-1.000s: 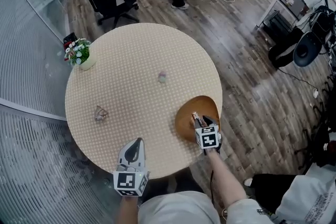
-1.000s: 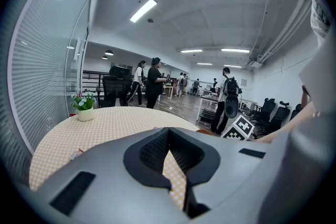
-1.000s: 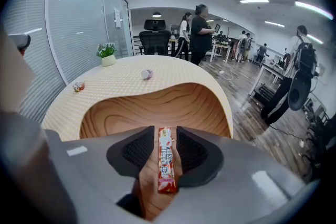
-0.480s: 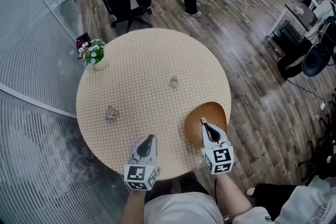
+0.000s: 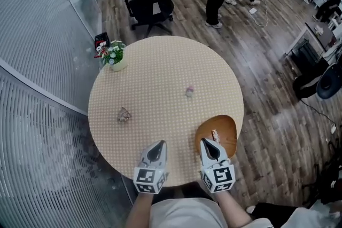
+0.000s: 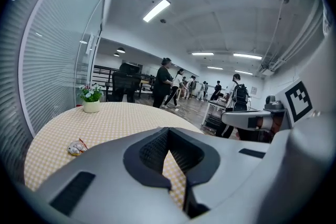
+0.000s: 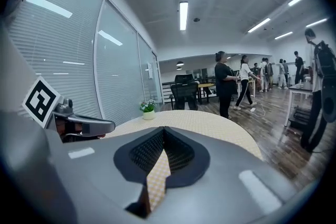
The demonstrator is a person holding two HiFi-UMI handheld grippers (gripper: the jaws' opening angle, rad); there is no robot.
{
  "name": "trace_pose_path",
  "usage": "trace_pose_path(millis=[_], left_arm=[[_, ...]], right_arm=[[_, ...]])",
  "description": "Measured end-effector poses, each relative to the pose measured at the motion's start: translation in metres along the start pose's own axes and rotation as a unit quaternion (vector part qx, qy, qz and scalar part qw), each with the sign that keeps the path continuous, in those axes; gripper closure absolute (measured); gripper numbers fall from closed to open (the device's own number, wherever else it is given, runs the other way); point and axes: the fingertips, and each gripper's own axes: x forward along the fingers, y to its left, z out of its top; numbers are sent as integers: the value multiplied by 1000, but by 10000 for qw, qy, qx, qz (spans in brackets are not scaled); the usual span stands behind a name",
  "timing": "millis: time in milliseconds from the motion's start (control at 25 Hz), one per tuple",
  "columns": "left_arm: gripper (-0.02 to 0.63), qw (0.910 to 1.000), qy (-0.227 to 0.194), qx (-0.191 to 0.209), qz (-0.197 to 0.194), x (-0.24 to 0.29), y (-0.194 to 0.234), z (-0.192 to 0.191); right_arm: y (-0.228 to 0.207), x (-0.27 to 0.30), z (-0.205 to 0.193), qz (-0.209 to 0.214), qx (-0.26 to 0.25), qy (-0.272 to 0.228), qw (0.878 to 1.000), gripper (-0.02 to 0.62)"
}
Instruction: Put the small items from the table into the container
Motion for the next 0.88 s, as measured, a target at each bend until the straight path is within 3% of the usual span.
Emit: trace_pose_path(millis=[480, 880], left_arm=[[603, 9988, -182, -150, 425, -8, 23, 5], [603, 9973, -340, -157, 627, -53, 109, 17]], right_arm=[[27, 24, 12, 577, -74, 23, 9983, 594], [141, 99, 22, 1577, -474, -45, 9863, 592]])
